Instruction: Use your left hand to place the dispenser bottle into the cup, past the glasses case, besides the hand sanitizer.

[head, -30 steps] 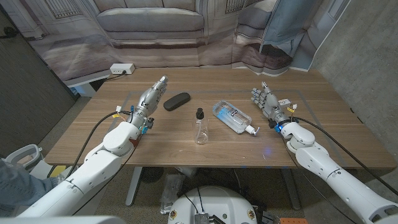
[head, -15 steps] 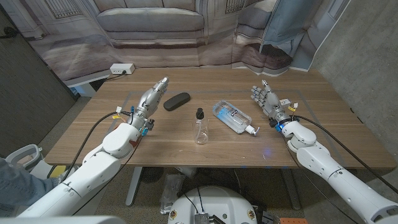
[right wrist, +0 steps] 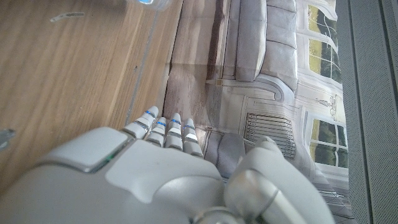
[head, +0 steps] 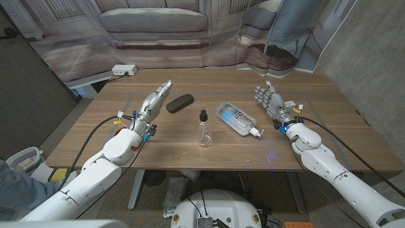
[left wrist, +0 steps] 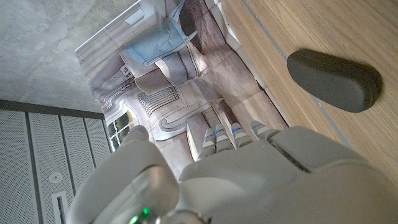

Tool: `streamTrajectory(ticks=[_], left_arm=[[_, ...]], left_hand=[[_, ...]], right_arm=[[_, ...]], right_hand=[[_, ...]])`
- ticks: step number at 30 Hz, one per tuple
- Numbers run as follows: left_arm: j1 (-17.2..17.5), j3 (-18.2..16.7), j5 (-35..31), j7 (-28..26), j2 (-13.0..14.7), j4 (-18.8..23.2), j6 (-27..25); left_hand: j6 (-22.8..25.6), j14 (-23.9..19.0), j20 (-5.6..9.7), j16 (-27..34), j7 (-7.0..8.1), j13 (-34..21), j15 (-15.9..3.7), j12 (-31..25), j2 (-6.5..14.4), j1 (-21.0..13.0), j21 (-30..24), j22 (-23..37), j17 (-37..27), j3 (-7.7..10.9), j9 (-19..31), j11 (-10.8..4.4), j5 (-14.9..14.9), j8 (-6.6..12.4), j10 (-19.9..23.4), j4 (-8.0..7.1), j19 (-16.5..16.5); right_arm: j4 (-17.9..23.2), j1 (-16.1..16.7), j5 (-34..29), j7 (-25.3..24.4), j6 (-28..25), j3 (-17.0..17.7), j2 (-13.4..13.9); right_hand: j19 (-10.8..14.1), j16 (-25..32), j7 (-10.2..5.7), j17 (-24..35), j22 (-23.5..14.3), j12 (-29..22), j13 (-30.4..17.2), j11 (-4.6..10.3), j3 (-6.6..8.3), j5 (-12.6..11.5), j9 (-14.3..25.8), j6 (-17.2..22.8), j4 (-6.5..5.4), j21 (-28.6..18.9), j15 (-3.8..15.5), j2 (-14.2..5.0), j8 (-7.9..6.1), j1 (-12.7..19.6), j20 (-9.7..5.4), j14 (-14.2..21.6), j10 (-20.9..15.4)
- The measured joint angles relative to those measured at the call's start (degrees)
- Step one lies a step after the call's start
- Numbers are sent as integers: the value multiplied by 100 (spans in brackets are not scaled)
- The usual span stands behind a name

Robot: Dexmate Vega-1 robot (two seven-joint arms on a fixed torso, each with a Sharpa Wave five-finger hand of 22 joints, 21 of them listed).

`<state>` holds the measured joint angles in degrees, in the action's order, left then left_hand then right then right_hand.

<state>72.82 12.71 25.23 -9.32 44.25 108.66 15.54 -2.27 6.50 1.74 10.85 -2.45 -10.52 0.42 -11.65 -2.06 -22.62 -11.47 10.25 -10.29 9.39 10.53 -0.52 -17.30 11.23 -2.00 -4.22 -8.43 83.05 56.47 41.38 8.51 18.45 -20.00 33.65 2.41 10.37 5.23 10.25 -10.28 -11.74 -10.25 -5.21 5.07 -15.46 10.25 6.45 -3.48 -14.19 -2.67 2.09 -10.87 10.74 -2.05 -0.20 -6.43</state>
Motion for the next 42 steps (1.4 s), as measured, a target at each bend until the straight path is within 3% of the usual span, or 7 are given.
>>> streamTrajectory(ticks=[23,42], left_arm=[[109,55,-407,102,-30,-60,373],[373,-51,-762,-60,-41,118,508]], left_hand=[[-8,-81,33,0,-53,0,81,0,-118,-269,0,0,16,-6,0,73,39,1,11,195,33],[46,-102,-84,0,-106,-30,102,0,-256,-452,0,-13,1,-58,-1,103,39,25,42,342,120]], right_arm=[[206,-3,-109,-168,-116,-10,90],[221,-99,-175,-219,-197,-55,83]], right_hand=[[-1,0,0,0,1,0,0,-22,0,0,0,0,0,44,0,0,0,0,0,-1,-22],[-1,0,0,0,2,0,0,-22,-24,0,0,0,24,66,0,-30,0,30,0,-1,-21]])
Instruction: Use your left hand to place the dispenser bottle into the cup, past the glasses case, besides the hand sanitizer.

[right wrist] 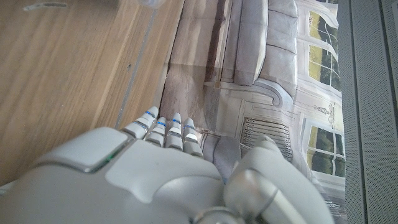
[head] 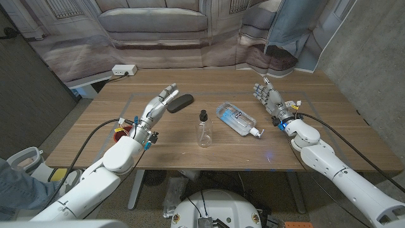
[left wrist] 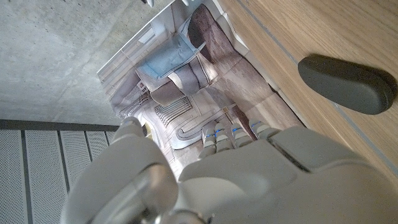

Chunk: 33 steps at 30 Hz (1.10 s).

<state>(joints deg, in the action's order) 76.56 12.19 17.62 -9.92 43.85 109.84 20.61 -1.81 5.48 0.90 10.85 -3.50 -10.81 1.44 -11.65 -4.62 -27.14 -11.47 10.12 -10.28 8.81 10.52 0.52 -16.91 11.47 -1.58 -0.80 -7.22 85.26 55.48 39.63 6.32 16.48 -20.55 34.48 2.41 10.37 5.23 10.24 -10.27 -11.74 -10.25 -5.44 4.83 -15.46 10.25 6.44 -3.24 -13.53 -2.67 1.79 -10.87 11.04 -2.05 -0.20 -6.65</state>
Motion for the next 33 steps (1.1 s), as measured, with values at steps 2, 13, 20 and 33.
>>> streamTrajectory(ticks=[2,13,20,33], left_arm=[[16,-11,-46,-15,5,26,-8],[92,-55,-242,-71,7,131,-26],[129,-55,-367,-91,13,224,-68],[145,-22,-622,-96,66,385,-255]], left_hand=[[9,12,-8,0,-9,0,12,0,-12,-12,0,0,0,-4,0,29,0,0,30,4,-8],[-24,20,-70,0,-41,0,20,0,-110,-110,0,0,1,-34,29,61,0,0,-2,68,-10],[-55,52,-105,0,-71,0,51,0,-158,-158,0,1,1,-76,29,91,0,0,-32,110,-45],[-86,113,-256,-26,-102,1,112,0,-240,-239,0,1,1,-146,28,121,0,0,-63,179,-53]], right_arm=[[-18,-14,0,0,0,-6,-10],[-75,-83,-1,34,2,-17,-43],[-107,-114,6,84,31,-26,-68],[-151,-182,23,140,48,-58,-119]], right_hand=[[0,0,-22,0,0,0,0,0,0,0,0,22,0,0,0,0,0,0,0,0,0],[0,0,-32,0,0,0,0,0,0,0,0,32,0,0,0,0,0,0,0,0,0],[0,0,-32,0,0,0,0,0,0,0,0,32,0,0,0,0,0,0,0,0,0],[0,0,-31,0,1,0,0,0,-25,0,0,31,24,44,0,0,0,0,0,0,0]])
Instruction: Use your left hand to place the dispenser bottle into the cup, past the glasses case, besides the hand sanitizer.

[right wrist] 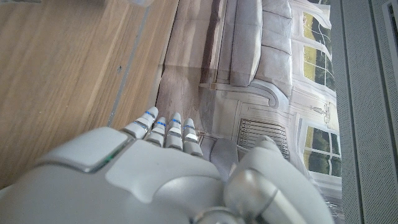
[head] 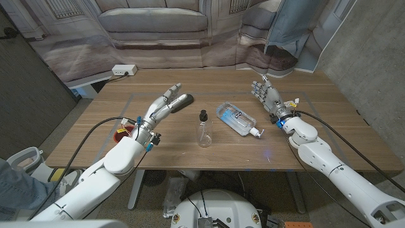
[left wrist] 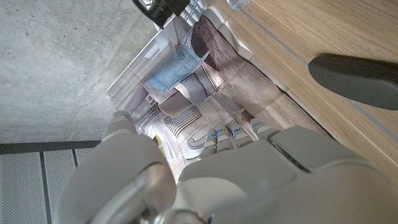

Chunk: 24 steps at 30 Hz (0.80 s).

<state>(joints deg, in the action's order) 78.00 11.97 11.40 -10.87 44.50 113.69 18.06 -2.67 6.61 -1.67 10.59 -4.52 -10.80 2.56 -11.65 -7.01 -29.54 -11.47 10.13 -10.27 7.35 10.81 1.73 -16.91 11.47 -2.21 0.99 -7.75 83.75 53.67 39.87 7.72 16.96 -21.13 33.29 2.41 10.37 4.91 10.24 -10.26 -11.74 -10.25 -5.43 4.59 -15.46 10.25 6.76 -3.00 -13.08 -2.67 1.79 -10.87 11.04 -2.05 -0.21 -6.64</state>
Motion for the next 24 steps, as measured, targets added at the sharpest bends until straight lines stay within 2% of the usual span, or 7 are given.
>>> streamTrajectory(ticks=[4,6,12,24], left_arm=[[-44,51,-78,6,20,56,-119],[-66,75,-107,12,29,74,-156],[-143,155,-215,33,57,126,-263],[-159,235,-343,55,146,293,-406]], left_hand=[[-11,0,-75,0,-11,0,0,0,-45,-45,0,0,0,-17,0,0,0,0,0,17,32],[-22,0,-161,0,-21,0,0,0,-44,-44,0,0,0,-24,20,-22,-28,0,-23,24,42],[-22,0,-234,0,-21,0,0,0,-74,-75,0,0,1,-57,27,1,-39,0,-44,56,55],[-104,54,-264,-22,-59,1,54,22,-119,-119,0,1,1,-95,26,31,-39,-25,-133,94,25]], right_arm=[[-2,-10,0,1,1,-7,-4],[-2,-13,0,2,1,-10,-5],[-3,-18,-7,1,6,-14,-8],[-20,-43,-21,-4,50,-15,-29]], right_hand=[[0,0,0,0,0,0,0,0,1,0,0,0,-1,0,0,0,0,0,0,0,0],[0,0,0,0,0,0,0,0,1,0,0,0,-1,0,0,0,0,0,0,0,0],[0,0,0,0,0,0,0,0,1,0,0,0,-1,0,0,0,0,0,0,0,0],[0,0,-21,0,1,0,0,0,1,0,0,-22,-1,28,0,0,0,0,0,0,0]])
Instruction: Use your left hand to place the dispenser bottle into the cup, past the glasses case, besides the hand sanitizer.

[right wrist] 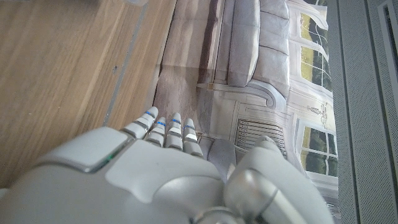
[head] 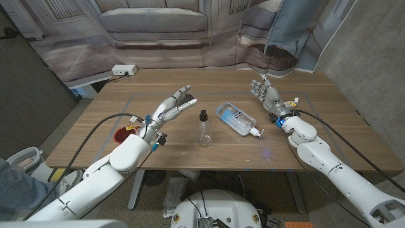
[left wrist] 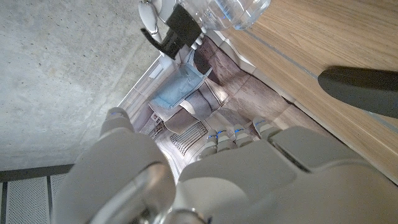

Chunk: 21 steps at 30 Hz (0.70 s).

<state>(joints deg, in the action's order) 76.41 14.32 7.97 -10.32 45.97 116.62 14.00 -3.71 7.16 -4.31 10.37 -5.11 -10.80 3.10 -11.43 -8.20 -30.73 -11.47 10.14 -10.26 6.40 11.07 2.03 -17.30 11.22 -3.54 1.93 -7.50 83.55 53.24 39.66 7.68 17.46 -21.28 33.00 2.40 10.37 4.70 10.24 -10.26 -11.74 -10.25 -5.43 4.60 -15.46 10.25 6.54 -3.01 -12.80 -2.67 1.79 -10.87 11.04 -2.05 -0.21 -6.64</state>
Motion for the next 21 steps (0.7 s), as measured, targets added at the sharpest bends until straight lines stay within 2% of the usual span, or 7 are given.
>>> streamTrajectory(ticks=[7,21], left_arm=[[112,-6,-50,-32,45,112,-34],[347,-94,-263,-184,108,371,-132]], left_hand=[[0,0,-62,0,0,0,0,0,0,0,0,0,0,-23,0,0,-30,1,0,23,-1],[-61,30,-61,1,0,0,-10,0,-23,-23,0,12,0,-42,-1,-7,-51,1,-54,42,-2]], right_arm=[[-13,-24,-5,6,2,0,-14],[-37,-58,-12,40,27,-17,-36]], right_hand=[[0,0,0,0,0,0,0,0,0,0,0,0,0,10,0,0,0,0,0,0,0],[0,0,0,0,0,0,0,-1,-16,0,0,0,16,33,0,0,0,0,0,0,1]])
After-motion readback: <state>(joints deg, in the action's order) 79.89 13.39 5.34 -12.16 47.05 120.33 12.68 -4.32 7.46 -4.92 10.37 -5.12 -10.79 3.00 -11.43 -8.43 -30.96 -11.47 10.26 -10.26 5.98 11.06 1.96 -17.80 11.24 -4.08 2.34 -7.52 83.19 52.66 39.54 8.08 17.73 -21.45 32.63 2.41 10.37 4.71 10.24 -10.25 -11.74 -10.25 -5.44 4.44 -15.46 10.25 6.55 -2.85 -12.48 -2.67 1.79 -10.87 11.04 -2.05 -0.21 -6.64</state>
